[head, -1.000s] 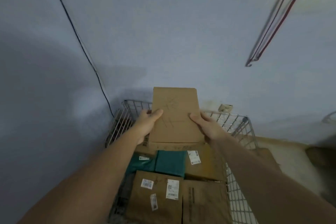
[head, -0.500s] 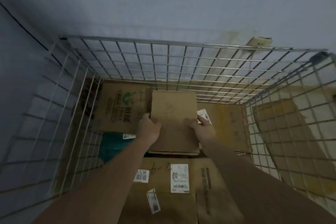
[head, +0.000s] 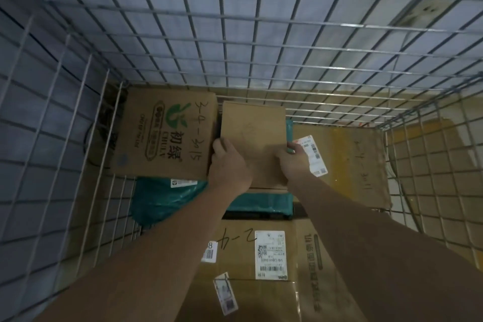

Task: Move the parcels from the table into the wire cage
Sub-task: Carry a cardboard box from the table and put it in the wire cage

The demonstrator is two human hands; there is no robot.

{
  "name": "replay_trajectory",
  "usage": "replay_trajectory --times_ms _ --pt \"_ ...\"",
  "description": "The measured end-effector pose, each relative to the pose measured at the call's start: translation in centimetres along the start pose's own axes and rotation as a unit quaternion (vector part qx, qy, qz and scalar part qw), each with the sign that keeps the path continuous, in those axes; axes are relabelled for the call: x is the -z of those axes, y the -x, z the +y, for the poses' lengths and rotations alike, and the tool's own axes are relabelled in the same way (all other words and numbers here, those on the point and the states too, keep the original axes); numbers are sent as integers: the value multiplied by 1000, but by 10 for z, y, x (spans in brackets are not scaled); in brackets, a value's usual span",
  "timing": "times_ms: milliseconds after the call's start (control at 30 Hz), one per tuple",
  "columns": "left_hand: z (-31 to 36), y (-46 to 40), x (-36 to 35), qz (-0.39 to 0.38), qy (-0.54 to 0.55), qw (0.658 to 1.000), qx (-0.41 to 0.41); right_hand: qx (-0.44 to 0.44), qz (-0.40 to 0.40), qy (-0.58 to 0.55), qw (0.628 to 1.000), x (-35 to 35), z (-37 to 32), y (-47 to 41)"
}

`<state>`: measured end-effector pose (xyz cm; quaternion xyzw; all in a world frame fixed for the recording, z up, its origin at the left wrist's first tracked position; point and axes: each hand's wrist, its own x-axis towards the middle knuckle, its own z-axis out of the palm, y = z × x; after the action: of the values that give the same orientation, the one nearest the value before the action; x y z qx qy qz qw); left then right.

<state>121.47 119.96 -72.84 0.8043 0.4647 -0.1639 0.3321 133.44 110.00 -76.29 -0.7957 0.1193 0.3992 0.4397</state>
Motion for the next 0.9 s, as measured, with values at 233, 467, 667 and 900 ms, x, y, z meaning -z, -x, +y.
replay_trajectory --times_ms 233,467,667,900 --pt "-4 -9 -24 -48 -144 988 -25 28 -28 105 994 -2 20 -10" --pt "1 29 41 -74 -31 995 -52 69 -130 297 943 38 -34 51" --pt "71 105 207 -22 -122 985 -124 251 -114 506 817 102 -190 174" --pt "199 283 473 125 -216 956 -152 403 -16 574 713 204 -421 407"
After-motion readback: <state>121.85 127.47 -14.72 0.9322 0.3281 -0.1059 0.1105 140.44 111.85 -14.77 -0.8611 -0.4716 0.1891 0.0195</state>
